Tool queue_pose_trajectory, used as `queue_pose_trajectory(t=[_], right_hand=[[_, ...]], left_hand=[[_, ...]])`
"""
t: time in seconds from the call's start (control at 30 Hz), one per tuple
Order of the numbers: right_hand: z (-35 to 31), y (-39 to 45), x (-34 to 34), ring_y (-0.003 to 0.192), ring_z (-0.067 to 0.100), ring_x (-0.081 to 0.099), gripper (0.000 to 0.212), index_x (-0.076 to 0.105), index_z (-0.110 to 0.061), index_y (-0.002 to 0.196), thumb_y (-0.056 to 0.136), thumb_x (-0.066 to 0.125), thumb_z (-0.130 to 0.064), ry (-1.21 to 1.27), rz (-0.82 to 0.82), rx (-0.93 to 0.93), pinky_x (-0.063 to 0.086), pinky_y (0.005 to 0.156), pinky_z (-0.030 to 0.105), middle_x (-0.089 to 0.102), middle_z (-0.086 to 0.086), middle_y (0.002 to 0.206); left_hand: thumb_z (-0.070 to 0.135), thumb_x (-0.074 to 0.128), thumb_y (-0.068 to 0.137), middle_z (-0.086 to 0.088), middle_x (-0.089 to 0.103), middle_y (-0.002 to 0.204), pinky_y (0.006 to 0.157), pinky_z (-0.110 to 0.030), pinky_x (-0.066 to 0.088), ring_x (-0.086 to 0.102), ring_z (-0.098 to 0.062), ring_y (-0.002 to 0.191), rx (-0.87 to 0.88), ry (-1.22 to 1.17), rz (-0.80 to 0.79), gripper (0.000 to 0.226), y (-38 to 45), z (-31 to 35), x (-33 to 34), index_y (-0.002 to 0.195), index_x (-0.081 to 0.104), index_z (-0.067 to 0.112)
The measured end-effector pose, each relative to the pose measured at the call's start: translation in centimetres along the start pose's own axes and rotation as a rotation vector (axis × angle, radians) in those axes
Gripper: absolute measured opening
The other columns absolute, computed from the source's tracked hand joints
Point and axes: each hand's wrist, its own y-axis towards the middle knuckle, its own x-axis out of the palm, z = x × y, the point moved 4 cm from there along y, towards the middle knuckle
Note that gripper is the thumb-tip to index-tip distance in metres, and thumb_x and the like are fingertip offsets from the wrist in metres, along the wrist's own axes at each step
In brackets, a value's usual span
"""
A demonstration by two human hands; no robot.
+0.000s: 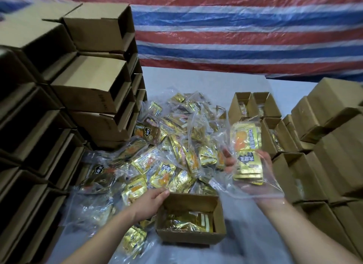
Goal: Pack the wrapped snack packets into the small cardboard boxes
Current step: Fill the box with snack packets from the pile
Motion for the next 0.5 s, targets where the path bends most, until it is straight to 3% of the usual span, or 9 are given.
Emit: queue_pose_trajectory(t=[0.03,0.07,0.13,0.2,0.3,0.4,0.5], right_hand=[[0.9,0.3,0.5,0.085,0.013,0.061,0.066,0.057,-0.016,0.124,0.071,0.066,-0.053,-0.010,-0.046,0.013,0.029,0.106,0.023,0.064,-0.001,0.094],[1.7,0.7,1.0,0.084,0.015,0.062,0.065,0.058,-0.015,0.122,0.070,0.070,-0.051,-0.034,-0.067,0.010,0.032,0.103,0.024,0.065,0.000,0.093],[3.2,1.1,1.3,0.083,0.025,0.067,0.067,0.064,-0.003,0.119,0.064,0.086,-0.034,-0.068,-0.127,0.017,0.055,0.085,0.031,0.068,0.011,0.095],[4.5,1.3,1.4,0.089,0.027,0.070,0.068,0.067,0.002,0.121,0.063,0.091,-0.025,-0.158,-0.152,0.078,0.060,0.082,0.039,0.071,0.015,0.105],[5.8,1.2,1.7,0.104,0.015,0.068,0.054,0.061,-0.007,0.129,0.081,0.077,-0.024,-0.586,-0.162,0.146,0.054,0.093,0.030,0.071,0.003,0.117],[6.8,1.3,2.3,0.093,0.002,0.063,0.049,0.064,-0.034,0.120,0.073,0.079,-0.031,-1.129,-0.114,0.230,0.048,0.081,0.018,0.069,-0.017,0.101],[8.6,1.9,2.0,0.094,-0.005,0.058,0.043,0.063,-0.052,0.114,0.076,0.077,-0.037,-1.544,-0.229,0.335,0.044,0.085,0.018,0.063,-0.029,0.098]], left_hand=[[0.047,0.039,0.103,0.008,0.066,0.100,0.078,-0.018,0.046,0.061,-0.004,0.095,0.005,0.006,-0.008,0.030,-0.2,0.0,0.4,0.104,0.065,0.030],[0.047,0.040,0.103,0.008,0.066,0.098,0.077,-0.019,0.047,0.061,-0.004,0.093,0.008,0.009,-0.012,0.028,-0.4,0.0,0.7,0.102,0.064,0.033],[0.049,0.040,0.102,0.009,0.065,0.092,0.075,-0.020,0.046,0.060,-0.002,0.089,0.005,0.025,-0.017,0.026,-0.8,0.0,1.3,0.096,0.061,0.037],[0.049,0.039,0.102,0.011,0.064,0.090,0.074,-0.021,0.046,0.059,-0.002,0.086,0.001,0.032,-0.024,0.025,-1.1,-0.1,1.7,0.092,0.060,0.038],[0.052,0.038,0.101,0.013,0.063,0.090,0.077,-0.022,0.049,0.059,-0.001,0.084,0.002,0.037,-0.033,0.026,-1.5,-0.4,1.9,0.090,0.058,0.039],[0.048,0.038,0.102,0.018,0.064,0.098,0.084,-0.020,0.051,0.060,0.003,0.093,-0.003,-0.034,-0.024,0.022,-1.9,-0.7,2.1,0.100,0.059,0.042],[0.038,0.044,0.102,0.006,0.071,0.100,0.088,-0.037,0.057,0.068,-0.015,0.095,-0.056,-0.118,-0.033,0.020,-2.3,-1.7,2.6,0.105,0.063,0.037]])
